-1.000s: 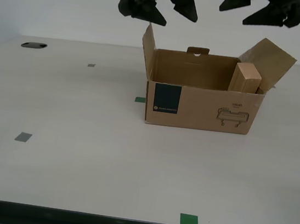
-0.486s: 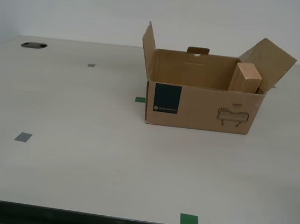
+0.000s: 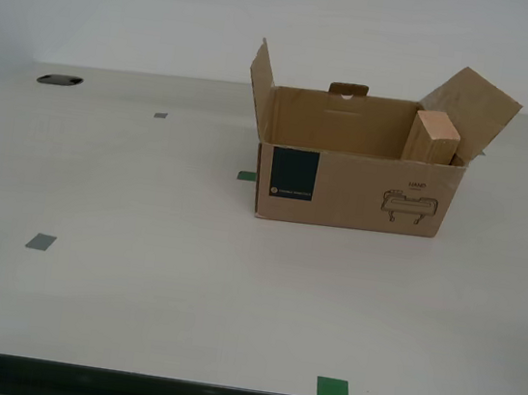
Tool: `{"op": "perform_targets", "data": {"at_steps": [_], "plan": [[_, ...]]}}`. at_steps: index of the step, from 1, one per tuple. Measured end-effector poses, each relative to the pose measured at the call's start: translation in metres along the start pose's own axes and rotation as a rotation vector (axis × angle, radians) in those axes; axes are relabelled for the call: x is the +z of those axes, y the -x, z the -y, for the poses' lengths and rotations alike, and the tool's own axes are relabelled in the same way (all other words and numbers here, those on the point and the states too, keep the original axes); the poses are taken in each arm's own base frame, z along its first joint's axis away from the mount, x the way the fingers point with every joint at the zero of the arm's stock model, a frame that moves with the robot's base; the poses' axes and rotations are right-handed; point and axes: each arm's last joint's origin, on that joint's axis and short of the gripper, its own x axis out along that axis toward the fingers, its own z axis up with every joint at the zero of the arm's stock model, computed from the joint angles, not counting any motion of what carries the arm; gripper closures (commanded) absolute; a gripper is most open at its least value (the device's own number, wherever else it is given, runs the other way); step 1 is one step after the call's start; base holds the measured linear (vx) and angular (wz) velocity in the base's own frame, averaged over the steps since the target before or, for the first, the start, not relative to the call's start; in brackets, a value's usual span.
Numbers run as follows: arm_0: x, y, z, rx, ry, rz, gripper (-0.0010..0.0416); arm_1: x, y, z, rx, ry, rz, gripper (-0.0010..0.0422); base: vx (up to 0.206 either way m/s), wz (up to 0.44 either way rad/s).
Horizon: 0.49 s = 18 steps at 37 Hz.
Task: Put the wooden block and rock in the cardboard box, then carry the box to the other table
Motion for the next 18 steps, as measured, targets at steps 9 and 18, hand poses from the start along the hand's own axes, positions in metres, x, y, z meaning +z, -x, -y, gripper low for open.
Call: {"op": "perform_targets", "data": {"at_steps": [9, 18], "plan": [[-0.004, 0.018, 0.018, -0.058, -0.043, -0.054, 0.0016, 0.0, 0.004, -0.036, 0.085, 0.085, -0.057, 0.0019, 0.0, 0.0], [-0.011, 0.007, 0.026, -0.068, -0.06, -0.111, 0.0017, -0.008, -0.005, -0.055, 0.123, 0.126, -0.103, 0.0018, 0.0, 0.0]]}}
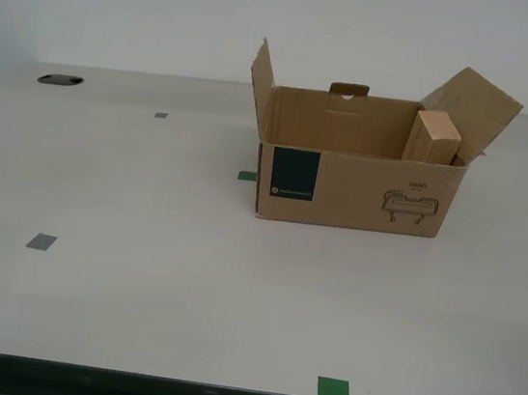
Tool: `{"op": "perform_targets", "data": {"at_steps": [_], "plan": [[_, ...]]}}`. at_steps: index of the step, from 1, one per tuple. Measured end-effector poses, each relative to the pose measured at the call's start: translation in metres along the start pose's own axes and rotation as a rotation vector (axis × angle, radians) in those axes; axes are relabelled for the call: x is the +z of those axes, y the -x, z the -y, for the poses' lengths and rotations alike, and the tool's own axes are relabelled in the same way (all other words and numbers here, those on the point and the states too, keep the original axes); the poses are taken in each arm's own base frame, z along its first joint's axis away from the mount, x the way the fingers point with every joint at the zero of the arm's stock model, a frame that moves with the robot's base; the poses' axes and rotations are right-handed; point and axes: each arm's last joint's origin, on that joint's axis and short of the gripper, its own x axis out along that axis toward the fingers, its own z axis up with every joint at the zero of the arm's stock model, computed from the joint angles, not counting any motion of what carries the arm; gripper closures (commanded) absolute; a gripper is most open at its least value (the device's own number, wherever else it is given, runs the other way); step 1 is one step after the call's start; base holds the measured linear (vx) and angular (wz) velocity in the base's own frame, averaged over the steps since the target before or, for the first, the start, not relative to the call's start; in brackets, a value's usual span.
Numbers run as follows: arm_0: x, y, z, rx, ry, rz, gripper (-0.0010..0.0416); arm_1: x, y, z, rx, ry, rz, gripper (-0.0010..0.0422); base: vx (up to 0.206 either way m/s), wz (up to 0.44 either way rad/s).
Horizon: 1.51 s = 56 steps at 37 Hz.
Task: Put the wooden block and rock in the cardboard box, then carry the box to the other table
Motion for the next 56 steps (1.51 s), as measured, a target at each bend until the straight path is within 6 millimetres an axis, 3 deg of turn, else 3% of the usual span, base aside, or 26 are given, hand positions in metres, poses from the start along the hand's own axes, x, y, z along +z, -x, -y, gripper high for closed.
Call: {"op": "perform_targets", "data": {"at_steps": [21, 43, 50, 56], "plan": [[-0.013, -0.066, 0.022, -0.013, -0.04, -0.195, 0.0017, -0.024, -0.034, -0.013, -0.04, 0.031, -0.14, 0.0018, 0.0, 0.0], [-0.006, -0.165, 0.051, 0.043, -0.1, -0.42, 0.0017, -0.024, -0.039, -0.014, -0.047, 0.024, -0.118, 0.0018, 0.0, 0.0], [-0.007, -0.193, 0.056, 0.182, -0.142, -0.46, 0.0016, -0.023, -0.039, -0.014, -0.052, 0.025, -0.106, 0.0019, 0.0, 0.0], [-0.008, -0.213, 0.061, 0.202, -0.148, -0.472, 0.0017, -0.022, -0.043, -0.011, -0.058, 0.017, -0.103, 0.0019, 0.0, 0.0]]}}
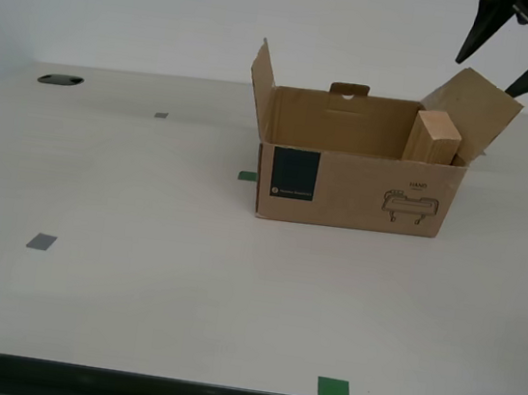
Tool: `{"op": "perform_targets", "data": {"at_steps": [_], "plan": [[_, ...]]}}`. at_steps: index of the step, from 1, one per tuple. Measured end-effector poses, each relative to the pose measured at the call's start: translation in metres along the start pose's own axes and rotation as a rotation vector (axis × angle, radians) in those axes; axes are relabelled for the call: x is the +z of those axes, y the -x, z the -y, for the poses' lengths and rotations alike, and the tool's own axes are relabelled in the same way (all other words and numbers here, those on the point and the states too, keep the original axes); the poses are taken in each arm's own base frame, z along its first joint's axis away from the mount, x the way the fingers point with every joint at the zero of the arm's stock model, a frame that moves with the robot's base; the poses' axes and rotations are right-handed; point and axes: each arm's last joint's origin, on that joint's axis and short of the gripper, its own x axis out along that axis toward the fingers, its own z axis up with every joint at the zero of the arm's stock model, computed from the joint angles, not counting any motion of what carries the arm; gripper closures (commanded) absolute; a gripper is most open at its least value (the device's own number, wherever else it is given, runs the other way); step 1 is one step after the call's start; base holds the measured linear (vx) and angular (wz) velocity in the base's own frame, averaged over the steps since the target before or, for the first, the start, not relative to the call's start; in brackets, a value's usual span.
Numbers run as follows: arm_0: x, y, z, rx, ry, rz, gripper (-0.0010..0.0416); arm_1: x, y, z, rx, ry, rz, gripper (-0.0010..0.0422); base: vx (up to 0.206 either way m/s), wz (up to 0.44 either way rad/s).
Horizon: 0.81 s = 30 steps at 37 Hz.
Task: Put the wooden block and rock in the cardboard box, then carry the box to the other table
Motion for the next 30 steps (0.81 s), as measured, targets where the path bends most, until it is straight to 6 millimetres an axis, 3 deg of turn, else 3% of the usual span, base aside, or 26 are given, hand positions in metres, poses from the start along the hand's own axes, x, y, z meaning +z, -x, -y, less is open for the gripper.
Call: {"op": "perform_targets", "data": {"at_steps": [7, 22, 30], "plan": [[0.004, -0.009, 0.005, 0.002, 0.002, -0.01, 0.0016, -0.001, -0.021, 0.007, -0.011, 0.002, -0.025, 0.0018, 0.0, 0.0], [0.006, -0.009, 0.005, 0.004, 0.013, 0.01, 0.0017, -0.015, -0.08, 0.02, -0.041, 0.003, -0.158, 0.0018, 0.0, 0.0], [0.006, -0.009, 0.005, 0.005, 0.014, 0.009, 0.0017, -0.018, -0.102, 0.015, -0.028, 0.01, -0.198, 0.0019, 0.0, 0.0]]}}
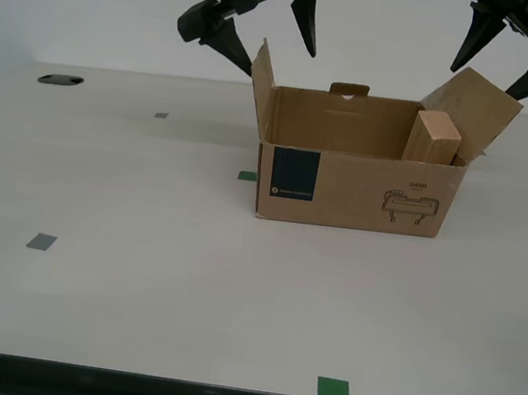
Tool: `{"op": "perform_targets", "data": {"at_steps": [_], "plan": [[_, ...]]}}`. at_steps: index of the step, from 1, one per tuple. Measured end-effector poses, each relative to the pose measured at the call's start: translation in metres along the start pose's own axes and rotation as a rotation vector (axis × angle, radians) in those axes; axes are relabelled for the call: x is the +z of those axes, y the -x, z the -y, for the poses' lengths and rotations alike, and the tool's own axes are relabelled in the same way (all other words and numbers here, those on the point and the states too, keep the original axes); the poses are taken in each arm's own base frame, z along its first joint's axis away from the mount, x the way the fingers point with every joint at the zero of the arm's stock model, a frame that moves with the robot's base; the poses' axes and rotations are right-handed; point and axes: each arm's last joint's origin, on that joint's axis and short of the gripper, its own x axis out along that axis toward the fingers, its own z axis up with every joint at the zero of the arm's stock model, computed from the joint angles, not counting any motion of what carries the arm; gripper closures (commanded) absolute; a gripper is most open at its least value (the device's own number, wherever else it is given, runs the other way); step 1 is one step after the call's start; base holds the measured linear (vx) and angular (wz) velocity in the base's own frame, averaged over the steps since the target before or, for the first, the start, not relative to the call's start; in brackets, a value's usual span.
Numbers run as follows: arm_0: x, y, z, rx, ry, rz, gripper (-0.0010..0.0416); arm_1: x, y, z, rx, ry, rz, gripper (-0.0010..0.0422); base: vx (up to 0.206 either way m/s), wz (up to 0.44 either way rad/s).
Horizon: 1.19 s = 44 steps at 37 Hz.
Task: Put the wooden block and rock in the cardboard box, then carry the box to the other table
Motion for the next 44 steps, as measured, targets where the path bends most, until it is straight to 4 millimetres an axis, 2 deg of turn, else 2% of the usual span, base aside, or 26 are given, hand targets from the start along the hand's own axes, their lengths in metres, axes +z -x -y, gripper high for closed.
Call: {"op": "perform_targets", "data": {"at_steps": [7, 16, 31, 44], "plan": [[0.0, 0.0, 0.0, 0.0, 0.0, 0.0, 0.0017, 0.001, -0.012, -0.007, 0.01, 0.025, -0.017, 0.0019, 0.0, 0.0], [0.002, -0.002, 0.001, 0.0, 0.013, 0.02, 0.0016, 0.003, -0.014, -0.008, 0.081, 0.031, 0.028, 0.0019, 0.0, 0.0], [-0.007, -0.033, 0.018, 0.002, 0.015, 0.038, 0.0017, 0.005, -0.016, -0.009, 0.082, 0.025, 0.051, 0.0019, 0.0, 0.0], [-0.012, -0.043, 0.023, 0.003, 0.008, 0.03, 0.0019, 0.006, -0.017, -0.009, 0.075, 0.019, 0.07, 0.0018, 0.0, 0.0]]}}
